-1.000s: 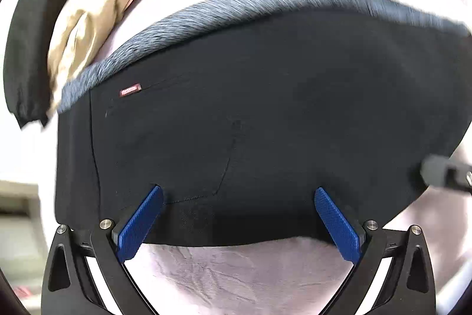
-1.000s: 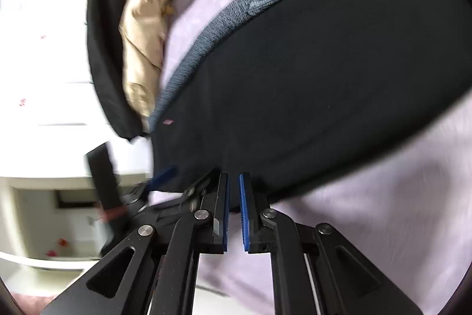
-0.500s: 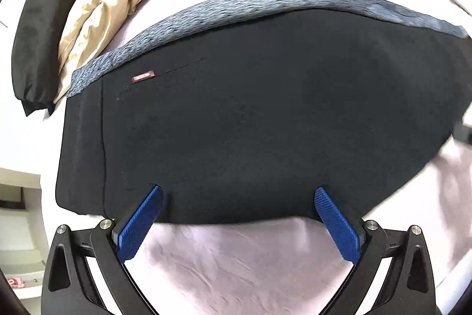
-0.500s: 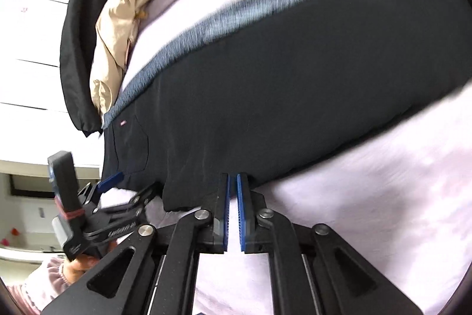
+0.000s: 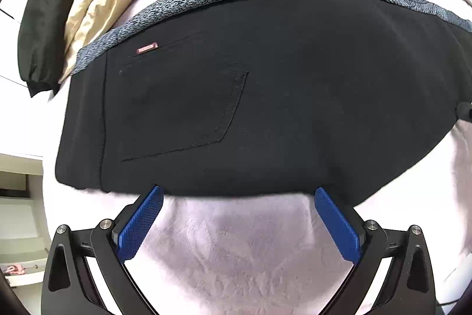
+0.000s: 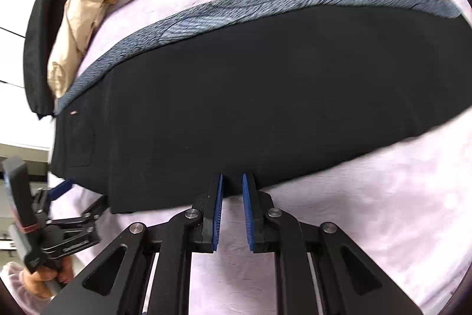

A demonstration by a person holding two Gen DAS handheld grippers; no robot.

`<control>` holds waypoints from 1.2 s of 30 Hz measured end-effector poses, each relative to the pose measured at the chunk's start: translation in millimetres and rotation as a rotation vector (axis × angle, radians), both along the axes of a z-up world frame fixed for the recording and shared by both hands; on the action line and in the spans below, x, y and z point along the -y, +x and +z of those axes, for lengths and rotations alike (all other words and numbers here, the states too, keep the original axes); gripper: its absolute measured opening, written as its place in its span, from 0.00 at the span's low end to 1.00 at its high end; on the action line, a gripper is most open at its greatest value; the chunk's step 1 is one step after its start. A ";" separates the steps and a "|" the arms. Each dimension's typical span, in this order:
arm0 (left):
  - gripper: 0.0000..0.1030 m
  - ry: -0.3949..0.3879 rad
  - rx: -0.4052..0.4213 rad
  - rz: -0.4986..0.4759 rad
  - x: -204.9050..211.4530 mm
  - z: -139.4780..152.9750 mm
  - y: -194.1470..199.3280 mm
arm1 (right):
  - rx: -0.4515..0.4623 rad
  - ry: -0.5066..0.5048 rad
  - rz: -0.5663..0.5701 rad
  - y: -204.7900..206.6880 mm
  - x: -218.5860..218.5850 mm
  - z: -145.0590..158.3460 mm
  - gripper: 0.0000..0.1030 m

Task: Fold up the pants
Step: 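Open the right gripper to release the trousers, then move the right gripper toward the trouser leg end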

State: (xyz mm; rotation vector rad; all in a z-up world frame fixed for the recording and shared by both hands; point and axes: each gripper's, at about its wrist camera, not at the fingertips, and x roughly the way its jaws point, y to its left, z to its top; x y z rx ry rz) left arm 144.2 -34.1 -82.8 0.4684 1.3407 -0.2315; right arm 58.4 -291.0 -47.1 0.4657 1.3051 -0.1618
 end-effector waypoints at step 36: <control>1.00 -0.144 -0.088 -0.188 166.7 104.7 -119.5 | 0.008 0.056 -0.251 -123.2 114.1 73.3 0.66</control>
